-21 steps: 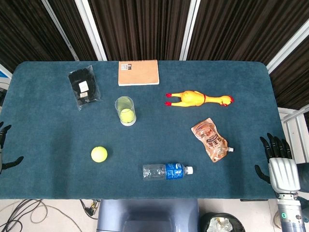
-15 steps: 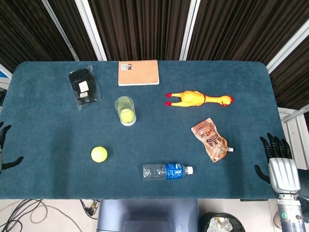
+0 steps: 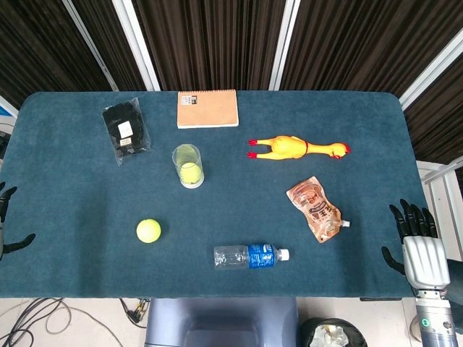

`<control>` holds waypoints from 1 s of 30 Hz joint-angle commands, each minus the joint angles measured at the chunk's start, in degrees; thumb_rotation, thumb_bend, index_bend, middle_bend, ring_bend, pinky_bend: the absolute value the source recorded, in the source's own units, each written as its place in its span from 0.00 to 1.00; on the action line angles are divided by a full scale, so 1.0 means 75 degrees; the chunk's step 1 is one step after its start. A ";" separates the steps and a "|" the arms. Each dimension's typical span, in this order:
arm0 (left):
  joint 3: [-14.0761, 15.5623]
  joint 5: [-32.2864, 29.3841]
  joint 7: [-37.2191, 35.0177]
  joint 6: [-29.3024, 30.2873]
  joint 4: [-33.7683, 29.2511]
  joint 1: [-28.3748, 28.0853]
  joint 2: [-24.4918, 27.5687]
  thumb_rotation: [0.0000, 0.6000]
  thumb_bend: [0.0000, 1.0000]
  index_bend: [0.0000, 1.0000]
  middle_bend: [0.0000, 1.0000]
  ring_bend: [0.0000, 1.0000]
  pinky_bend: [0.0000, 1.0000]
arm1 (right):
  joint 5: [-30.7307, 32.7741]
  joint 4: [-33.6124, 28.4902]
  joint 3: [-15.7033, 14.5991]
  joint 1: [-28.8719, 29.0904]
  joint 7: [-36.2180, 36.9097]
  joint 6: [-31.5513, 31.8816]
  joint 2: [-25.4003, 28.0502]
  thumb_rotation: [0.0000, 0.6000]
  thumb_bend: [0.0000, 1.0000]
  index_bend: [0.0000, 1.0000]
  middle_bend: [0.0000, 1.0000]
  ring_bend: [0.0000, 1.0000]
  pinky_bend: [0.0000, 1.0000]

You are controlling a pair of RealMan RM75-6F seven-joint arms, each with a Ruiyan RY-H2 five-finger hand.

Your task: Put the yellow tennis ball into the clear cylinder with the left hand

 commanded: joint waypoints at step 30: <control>0.0341 0.0609 0.2000 -0.3296 -0.1733 -0.2333 -0.0262 1.00 0.04 0.14 0.05 0.00 0.12 | 0.0105 -0.0016 0.0066 -0.0025 0.0017 0.0038 0.0037 1.00 0.35 0.11 0.00 0.01 0.00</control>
